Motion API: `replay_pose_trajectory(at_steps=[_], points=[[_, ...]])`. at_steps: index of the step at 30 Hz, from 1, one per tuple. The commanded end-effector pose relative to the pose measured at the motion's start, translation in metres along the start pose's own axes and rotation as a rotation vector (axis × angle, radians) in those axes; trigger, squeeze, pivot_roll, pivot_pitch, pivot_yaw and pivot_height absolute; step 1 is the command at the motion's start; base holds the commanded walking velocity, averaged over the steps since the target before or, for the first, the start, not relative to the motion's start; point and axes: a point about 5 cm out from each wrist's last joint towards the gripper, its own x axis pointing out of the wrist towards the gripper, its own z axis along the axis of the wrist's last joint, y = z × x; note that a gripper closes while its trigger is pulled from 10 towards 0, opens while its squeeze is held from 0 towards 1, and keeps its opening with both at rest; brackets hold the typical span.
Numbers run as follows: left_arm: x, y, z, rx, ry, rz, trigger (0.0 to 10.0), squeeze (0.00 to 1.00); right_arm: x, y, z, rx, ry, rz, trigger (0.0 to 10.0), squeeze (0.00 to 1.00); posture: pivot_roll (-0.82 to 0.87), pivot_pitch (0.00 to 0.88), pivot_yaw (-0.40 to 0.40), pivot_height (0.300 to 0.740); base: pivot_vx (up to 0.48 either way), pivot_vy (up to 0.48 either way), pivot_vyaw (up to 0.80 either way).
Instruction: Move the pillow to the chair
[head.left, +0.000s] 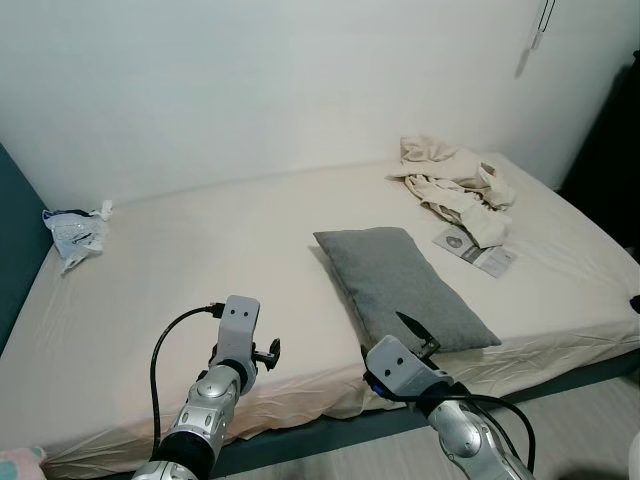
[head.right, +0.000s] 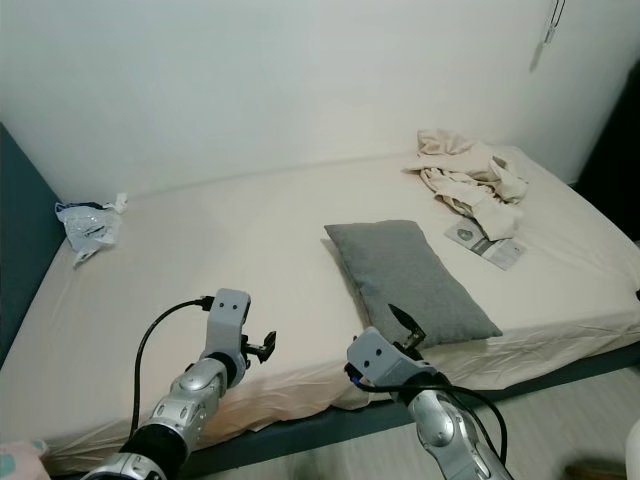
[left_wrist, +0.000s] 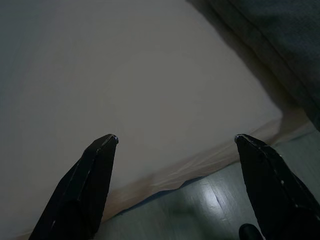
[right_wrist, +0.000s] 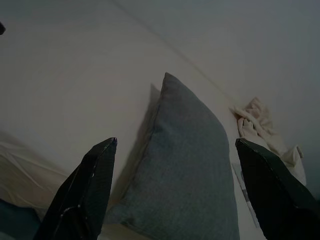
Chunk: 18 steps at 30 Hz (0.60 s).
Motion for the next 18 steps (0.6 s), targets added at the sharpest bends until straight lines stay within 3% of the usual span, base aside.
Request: replay_pose_trajectory(at_steps=[1,8,15,17,18], points=[[-0.001,0.006,-0.004,0.013,0.019,0.01,10.0,0.0,0.002,0.002,0.003,0.01,-0.002,0.003,10.0,0.0,-0.17,0.085,0.061,0.74,0.0,0.0,0.0],[-0.003,0.011,-0.005,0.008,0.01,0.036,10.0,0.0,0.002,0.0,0.004,0.016,-0.003,-0.002,10.0,0.0,-0.15,0.08,0.032,0.74,0.0,0.0,0.0],[-0.014,0.026,-0.021,0.076,0.046,0.066,10.0,0.0,0.003,0.002,0.007,0.022,-0.011,0.003,10.0,0.0,-0.13,0.083,0.011,0.74,0.0,0.0,0.0],[-0.017,0.032,-0.029,0.114,0.071,0.081,10.0,0.0,0.002,0.002,0.007,0.022,-0.013,0.002,10.0,0.0,-0.13,0.086,0.006,0.74,0.0,0.0,0.0],[-0.022,0.037,-0.037,0.214,0.096,0.081,10.0,0.0,0.002,0.002,0.007,0.023,-0.014,0.002,10.0,0.0,-0.13,0.086,0.006,0.74,0.0,0.0,0.0]])
